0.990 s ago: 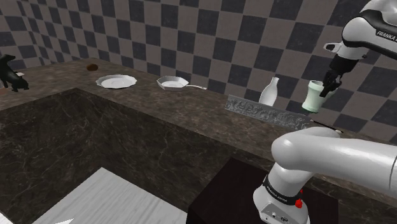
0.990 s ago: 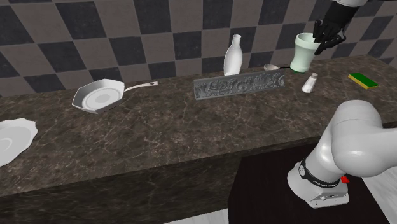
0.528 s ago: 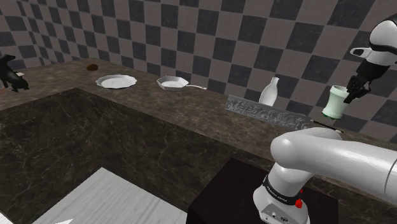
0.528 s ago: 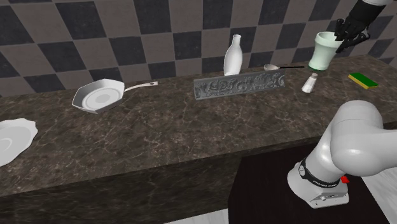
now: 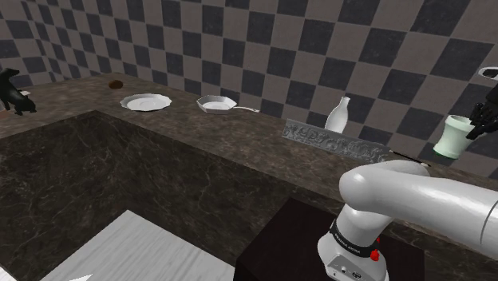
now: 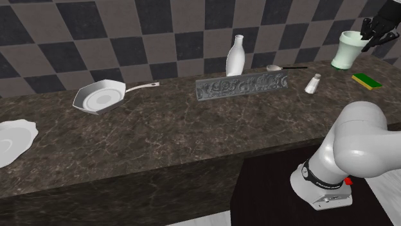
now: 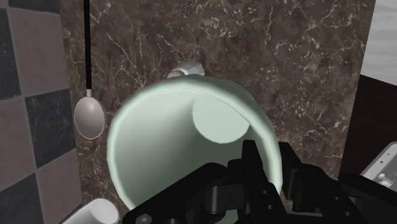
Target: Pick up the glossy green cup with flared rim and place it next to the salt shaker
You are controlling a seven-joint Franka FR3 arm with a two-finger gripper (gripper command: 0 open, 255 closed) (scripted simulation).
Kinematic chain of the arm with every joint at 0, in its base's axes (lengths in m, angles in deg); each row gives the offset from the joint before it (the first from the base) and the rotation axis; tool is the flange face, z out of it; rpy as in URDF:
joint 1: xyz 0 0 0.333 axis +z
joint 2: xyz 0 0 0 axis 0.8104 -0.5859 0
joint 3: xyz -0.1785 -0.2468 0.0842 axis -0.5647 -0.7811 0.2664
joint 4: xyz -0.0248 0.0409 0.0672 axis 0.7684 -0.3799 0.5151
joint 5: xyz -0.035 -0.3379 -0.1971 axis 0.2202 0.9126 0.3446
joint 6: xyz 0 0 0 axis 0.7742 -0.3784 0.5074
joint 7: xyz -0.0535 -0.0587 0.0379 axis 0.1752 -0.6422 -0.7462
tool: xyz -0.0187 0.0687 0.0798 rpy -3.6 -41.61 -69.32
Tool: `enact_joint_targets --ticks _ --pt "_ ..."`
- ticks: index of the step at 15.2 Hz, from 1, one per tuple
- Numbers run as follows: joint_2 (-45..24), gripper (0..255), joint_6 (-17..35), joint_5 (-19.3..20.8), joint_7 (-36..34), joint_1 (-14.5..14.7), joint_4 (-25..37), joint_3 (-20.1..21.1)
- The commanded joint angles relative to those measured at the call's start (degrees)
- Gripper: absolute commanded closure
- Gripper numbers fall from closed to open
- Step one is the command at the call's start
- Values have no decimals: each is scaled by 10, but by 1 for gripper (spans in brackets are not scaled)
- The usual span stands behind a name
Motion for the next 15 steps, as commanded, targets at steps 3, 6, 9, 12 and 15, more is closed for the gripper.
enact_joint_targets --ticks 3,6,9,12,15 --pt "10 255 16 17 3 -3 -18 -19" --pt "21 255 30 28 0 -9 -40 -31" --pt "31 255 43 41 -3 -15 -61 -43" --pt "40 255 57 53 -5 -21 -82 -56" --pt "48 255 70 67 -7 -26 -101 -71"
